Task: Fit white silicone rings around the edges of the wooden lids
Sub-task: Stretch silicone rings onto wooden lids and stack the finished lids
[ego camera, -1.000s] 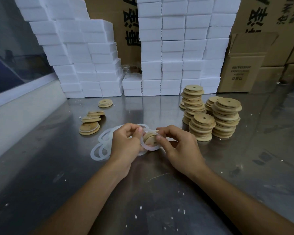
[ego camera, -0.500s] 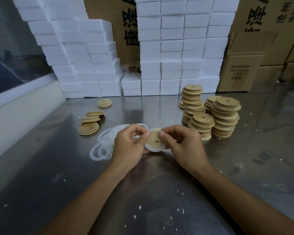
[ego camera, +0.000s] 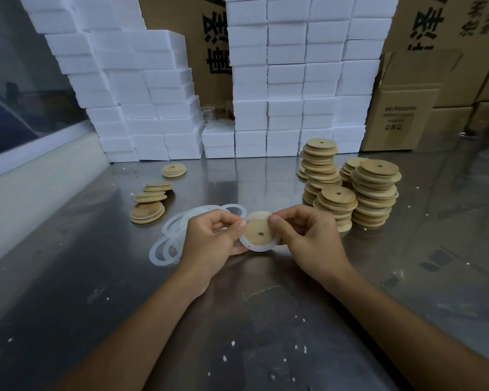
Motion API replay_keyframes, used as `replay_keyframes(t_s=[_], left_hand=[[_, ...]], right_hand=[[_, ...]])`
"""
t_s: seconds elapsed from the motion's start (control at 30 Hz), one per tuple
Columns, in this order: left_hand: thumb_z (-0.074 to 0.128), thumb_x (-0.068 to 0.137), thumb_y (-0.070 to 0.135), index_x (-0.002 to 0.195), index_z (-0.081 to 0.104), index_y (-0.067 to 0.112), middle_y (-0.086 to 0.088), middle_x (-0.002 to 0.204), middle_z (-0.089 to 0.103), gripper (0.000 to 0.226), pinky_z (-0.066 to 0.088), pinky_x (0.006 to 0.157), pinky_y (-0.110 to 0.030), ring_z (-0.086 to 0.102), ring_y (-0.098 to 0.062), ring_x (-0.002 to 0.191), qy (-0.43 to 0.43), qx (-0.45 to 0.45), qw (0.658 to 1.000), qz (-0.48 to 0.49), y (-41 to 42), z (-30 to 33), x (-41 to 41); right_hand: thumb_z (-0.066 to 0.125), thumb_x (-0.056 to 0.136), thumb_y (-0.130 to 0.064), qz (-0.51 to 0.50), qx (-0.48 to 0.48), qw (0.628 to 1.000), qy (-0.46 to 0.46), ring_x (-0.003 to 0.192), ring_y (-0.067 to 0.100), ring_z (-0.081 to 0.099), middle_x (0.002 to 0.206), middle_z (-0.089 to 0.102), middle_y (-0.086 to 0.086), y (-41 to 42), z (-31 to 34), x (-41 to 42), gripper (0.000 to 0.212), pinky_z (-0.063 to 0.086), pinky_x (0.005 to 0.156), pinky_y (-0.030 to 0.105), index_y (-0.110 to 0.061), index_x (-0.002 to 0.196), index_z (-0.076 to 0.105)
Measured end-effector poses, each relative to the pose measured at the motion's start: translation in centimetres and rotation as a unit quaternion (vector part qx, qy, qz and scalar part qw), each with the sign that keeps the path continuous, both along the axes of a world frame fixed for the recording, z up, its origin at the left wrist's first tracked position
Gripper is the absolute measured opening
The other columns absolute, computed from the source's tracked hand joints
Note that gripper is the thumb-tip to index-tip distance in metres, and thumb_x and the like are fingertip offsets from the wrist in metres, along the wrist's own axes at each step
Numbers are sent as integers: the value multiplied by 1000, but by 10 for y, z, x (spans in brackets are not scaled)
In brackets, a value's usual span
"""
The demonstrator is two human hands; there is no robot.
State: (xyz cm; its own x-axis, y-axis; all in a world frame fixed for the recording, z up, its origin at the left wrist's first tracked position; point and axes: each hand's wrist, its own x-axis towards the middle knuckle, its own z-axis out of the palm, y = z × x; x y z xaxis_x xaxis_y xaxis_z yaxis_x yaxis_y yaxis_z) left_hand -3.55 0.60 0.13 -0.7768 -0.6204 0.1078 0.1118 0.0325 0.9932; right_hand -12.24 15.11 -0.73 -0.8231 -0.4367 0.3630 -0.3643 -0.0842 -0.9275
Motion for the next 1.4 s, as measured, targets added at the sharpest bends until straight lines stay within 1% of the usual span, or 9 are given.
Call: replay_keyframes(t_s=[0.2, 0.6, 0.77, 0.9, 1.0, 1.1, 1.17, 1.3, 1.4], left_hand=[[69, 87, 2, 75, 68, 5, -7, 75, 75, 12, 59, 61, -30, 74, -19, 76, 5, 4, 1000, 3, -1, 0, 0], [68, 86, -2, 77, 66, 1, -9, 79, 74, 10, 59, 61, -29, 74, -21, 77, -14, -4, 1000, -14, -4, 3, 2], [69, 86, -2, 78, 65, -1, -13, 86, 75, 9, 61, 65, -30, 75, -23, 79, -37, -28, 998, -31, -11, 5, 5], [68, 85, -5, 79, 66, -4, -14, 84, 75, 7, 61, 66, -27, 75, -23, 80, -50, -33, 998, -30, -18, 3, 7], [70, 84, -4, 78, 68, -3, -13, 83, 76, 6, 62, 72, -36, 75, -27, 82, -57, -56, 996, -37, -17, 2, 8], [74, 80, -3, 79, 68, 4, -13, 86, 75, 9, 62, 73, -42, 74, -28, 83, -39, -63, 997, -32, -13, 4, 9], [76, 80, 2, 84, 66, 8, -7, 88, 75, 13, 62, 66, -39, 74, -25, 83, -11, -66, 997, -32, -9, 8, 10], [76, 83, 13, 112, 61, 24, 2, 92, 75, 34, 60, 63, -29, 74, -15, 79, 40, -135, 990, -24, -2, 14, 10], [73, 84, 12, 105, 68, 19, -2, 96, 75, 23, 60, 70, -30, 73, -19, 86, 65, -153, 985, -37, -1, 18, 10]], right_hand=[[71, 88, -9, 9, -3, 1000, -15, 74, 13, 73, 78, 76, 1, 1, 2, 2, 10, 58, 61, 22, -15, 81, 71], [71, 88, -11, 38, 36, 999, 3, 77, 12, 74, 84, 76, 3, 6, 6, -3, 6, 57, 63, 20, -5, 90, 72], [73, 87, -11, 54, 41, 997, -26, 76, 17, 74, 85, 76, 12, 9, 7, -3, 14, 60, 62, 26, 2, 90, 69], [73, 86, -6, 56, 54, 995, -59, 73, 23, 73, 84, 74, 18, 7, 2, -3, 10, 63, 69, 32, 3, 86, 67], [74, 86, -6, 21, 64, 998, -13, 75, 30, 73, 81, 75, 14, 7, 1, -3, 7, 62, 75, 45, -1, 85, 69], [74, 86, -8, -7, 46, 998, 37, 79, 23, 73, 83, 75, 6, 8, 3, -1, 4, 61, 75, 48, -6, 88, 72], [74, 87, -10, -20, 34, 996, 78, 81, 16, 72, 85, 74, 0, 7, 5, 2, 4, 61, 74, 44, -9, 90, 72], [73, 88, -9, -42, 4, 984, 175, 84, 6, 69, 89, 73, -7, 5, 9, 10, 7, 56, 69, 20, -11, 94, 73], [71, 90, -11, -47, -2, 981, 186, 86, 7, 69, 90, 73, -9, 4, 10, 11, 8, 58, 70, 26, -13, 97, 72]])
